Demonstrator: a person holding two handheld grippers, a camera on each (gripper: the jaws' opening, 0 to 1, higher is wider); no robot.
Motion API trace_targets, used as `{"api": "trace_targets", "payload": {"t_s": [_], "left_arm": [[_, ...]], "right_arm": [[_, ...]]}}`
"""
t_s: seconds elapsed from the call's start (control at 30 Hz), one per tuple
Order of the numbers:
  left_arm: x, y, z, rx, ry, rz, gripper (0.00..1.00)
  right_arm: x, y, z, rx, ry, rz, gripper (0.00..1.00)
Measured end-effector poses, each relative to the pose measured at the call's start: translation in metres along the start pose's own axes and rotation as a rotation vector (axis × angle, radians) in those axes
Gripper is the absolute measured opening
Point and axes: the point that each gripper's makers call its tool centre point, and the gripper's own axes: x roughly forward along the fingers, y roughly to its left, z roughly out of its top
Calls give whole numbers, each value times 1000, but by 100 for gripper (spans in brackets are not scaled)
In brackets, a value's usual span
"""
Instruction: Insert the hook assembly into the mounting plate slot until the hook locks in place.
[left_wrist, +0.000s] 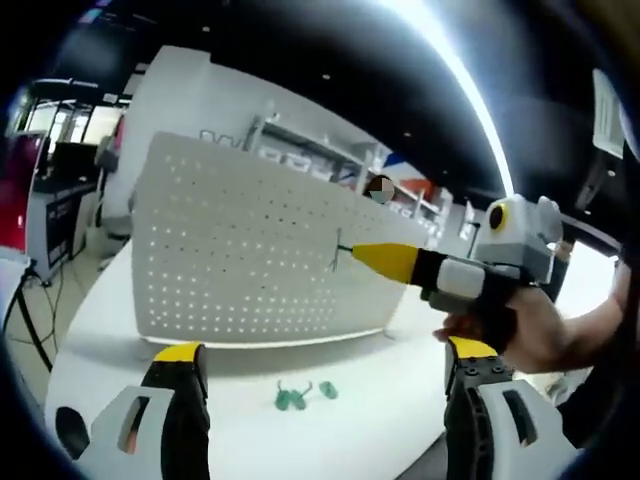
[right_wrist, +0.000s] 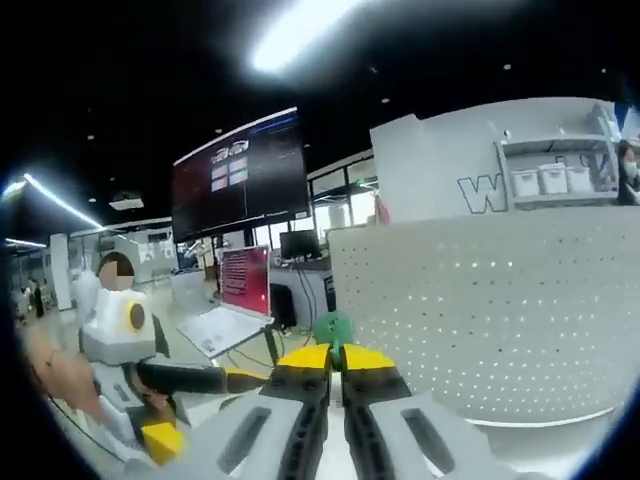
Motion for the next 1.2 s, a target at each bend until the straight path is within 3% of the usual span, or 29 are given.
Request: {"api": "trace_targets", "payload": {"t_s": [0.27, 0.57, 1.2], "left_arm": [[-2, 3, -2, -7, 4, 13, 100], [-1, 6, -8, -14, 28, 12, 100], [2, 13, -22, -38, 77, 20, 100]], "right_arm": [[9, -27, 9, -15, -57, -109, 0], [17, -71, 16, -4, -107, -239, 0], [29, -135, 30, -13, -173, -391, 0]]}}
